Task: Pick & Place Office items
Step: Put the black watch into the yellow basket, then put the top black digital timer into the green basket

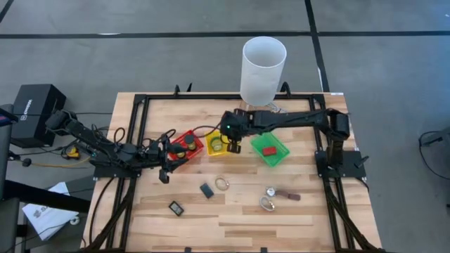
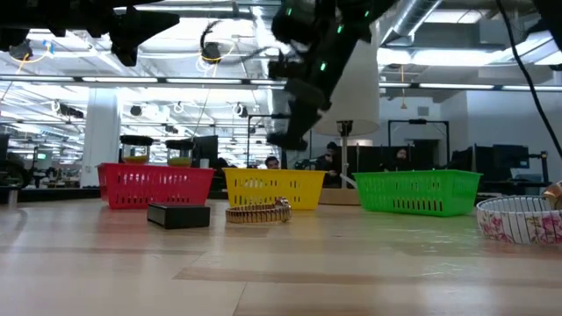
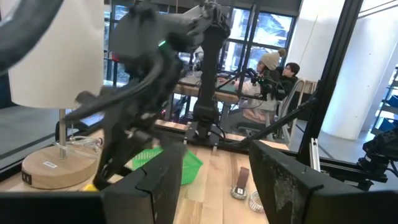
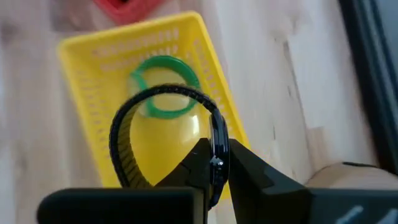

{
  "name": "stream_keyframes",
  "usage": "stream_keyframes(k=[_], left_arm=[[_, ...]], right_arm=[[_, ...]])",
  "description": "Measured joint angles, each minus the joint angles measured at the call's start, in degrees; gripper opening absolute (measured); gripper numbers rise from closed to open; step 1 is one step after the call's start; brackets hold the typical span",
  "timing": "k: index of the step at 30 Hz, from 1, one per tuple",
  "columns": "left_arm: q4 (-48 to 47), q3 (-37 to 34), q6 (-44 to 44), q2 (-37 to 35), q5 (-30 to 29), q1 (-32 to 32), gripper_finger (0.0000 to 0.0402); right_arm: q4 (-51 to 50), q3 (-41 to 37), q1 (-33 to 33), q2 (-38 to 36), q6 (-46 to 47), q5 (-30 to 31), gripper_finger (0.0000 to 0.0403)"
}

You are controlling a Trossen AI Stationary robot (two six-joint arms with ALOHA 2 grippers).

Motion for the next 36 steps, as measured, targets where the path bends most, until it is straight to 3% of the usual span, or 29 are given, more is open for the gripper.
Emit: stream_keyframes(k=[9, 16, 26, 36], left_arm=[[0.0, 0.0, 0.0, 0.0, 0.0, 0.0, 0.0181], [0.0, 0.0, 0.0, 0.0, 0.0, 0.0, 0.0181], [0.0, 0.0, 0.0, 0.0, 0.0, 0.0, 0.0181], [0.0, 0.0, 0.0, 0.0, 0.0, 0.1, 0.0181]], right_arm=[[3.3, -0.1, -0.4, 7.4, -1.5, -4.6, 0.004], [3.5, 0.0, -0.6, 8.2, -1.6, -6.3, 0.0068], [2.9, 0.0, 0.4, 4.6, -1.5, -6.1, 0.0076], [-0.9, 0.0, 5.5, -2.4, -0.4, -6.1, 0.0077]])
